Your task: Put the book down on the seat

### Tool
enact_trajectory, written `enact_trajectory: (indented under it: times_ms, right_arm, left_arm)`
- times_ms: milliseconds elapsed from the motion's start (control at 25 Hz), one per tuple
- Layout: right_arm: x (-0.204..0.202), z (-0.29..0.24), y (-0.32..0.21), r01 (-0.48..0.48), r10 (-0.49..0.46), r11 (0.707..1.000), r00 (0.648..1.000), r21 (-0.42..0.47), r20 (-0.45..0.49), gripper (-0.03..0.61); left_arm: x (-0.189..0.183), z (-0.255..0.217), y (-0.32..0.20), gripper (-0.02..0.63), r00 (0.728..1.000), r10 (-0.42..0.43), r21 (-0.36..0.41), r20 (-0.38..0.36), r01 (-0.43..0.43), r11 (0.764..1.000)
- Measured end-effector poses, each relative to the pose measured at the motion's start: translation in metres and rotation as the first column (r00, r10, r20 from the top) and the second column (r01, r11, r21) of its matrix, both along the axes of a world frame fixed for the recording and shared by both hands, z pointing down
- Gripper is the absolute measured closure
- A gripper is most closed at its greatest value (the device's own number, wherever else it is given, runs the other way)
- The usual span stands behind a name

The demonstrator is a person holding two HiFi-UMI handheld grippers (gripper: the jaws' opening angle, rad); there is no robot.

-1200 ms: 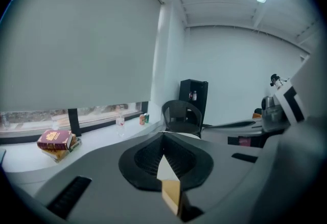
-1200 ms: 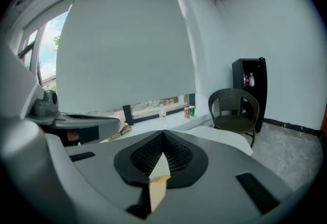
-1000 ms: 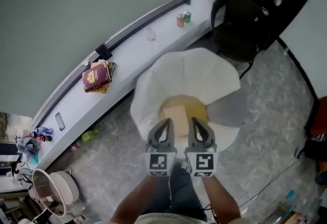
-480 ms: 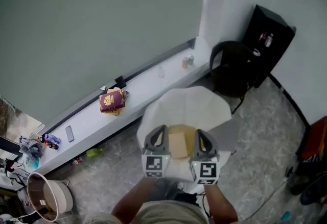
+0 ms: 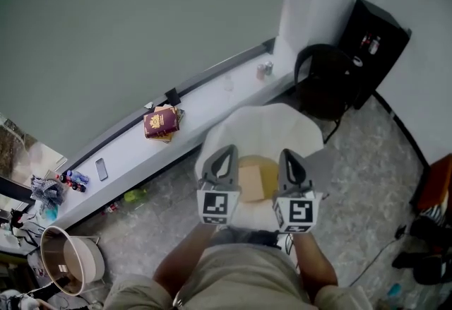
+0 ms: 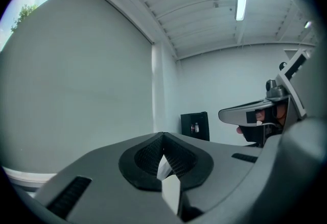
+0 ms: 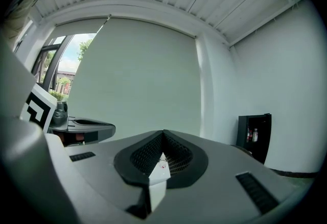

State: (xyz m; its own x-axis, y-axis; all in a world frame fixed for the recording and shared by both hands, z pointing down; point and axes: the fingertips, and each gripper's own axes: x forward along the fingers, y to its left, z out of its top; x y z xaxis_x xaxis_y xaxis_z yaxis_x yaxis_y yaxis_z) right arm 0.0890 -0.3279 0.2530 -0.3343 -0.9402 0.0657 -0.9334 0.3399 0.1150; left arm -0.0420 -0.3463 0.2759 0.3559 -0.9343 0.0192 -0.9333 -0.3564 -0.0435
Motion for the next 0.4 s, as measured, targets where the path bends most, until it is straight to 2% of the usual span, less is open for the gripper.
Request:
enact_trajectory:
  times_ms: [400]
  right_arm:
    - [-0.0054,-0.0074,0.0,0.014,-0.014,1.0,1.0,0.028,-0.005,0.575]
  left_arm:
    - [-0.0021,-0.0052,0.0001,0.606,1.0,0.006,0.024,0.011,-0.007,1.0]
